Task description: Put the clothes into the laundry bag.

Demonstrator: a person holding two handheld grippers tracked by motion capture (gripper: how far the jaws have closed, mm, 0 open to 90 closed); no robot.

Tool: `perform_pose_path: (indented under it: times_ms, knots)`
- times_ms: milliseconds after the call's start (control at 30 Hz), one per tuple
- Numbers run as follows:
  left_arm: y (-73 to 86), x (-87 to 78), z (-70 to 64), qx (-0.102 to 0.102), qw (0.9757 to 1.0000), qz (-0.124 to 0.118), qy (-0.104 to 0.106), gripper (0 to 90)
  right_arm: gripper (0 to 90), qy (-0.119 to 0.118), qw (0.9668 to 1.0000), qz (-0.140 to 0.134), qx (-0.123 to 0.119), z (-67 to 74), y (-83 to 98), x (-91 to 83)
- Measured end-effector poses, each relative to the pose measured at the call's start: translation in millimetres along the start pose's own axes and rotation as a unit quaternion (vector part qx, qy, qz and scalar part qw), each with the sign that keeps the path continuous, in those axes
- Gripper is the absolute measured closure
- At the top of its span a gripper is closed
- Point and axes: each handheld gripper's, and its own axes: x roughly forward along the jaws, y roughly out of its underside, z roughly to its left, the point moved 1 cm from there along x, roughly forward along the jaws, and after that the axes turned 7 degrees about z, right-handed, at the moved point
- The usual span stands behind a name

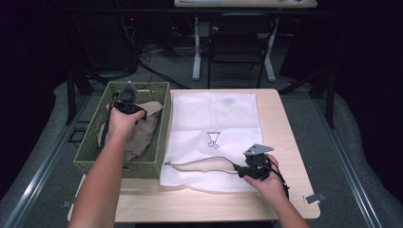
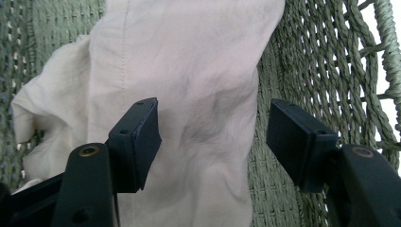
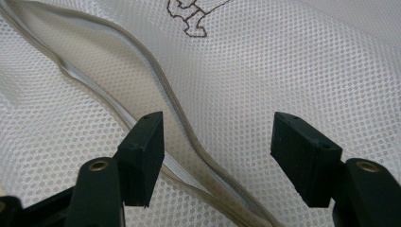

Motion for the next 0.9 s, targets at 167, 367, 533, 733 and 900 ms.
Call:
perform_pose_path:
  times_ms: [167, 367, 533, 733, 900]
  knots:
    - [-2.2, 5.7, -1.9, 0.001, 0.9999, 0.009, -0.006, 35.5, 35.3, 0.000, 1.0000, -0.001, -0.001, 0.4, -0.1, 0.0]
    - [-3.7, 10.8, -1.4, 0.000, 0.9998, 0.015, -0.011, 35.5, 35.3, -0.001, 1.0000, 0.000, 0.000, 0.0, -0.1, 0.3]
    - [-4.4, 14.0, -1.3, -0.001, 0.9997, 0.016, -0.020, 33.0, 35.2, 0.000, 1.0000, 0.000, -0.002, 0.5, -0.3, 0.7]
    - [-5.0, 19.5, 0.1, -0.007, 0.9989, 0.027, -0.038, 30.5, 35.1, -0.001, 1.0000, 0.000, -0.003, 1.0, -0.4, 0.8]
    - [-4.8, 23.4, 1.4, -0.010, 0.9979, 0.036, -0.053, 27.7, 34.6, -0.001, 1.0000, -0.001, -0.001, 0.6, -0.5, 0.9]
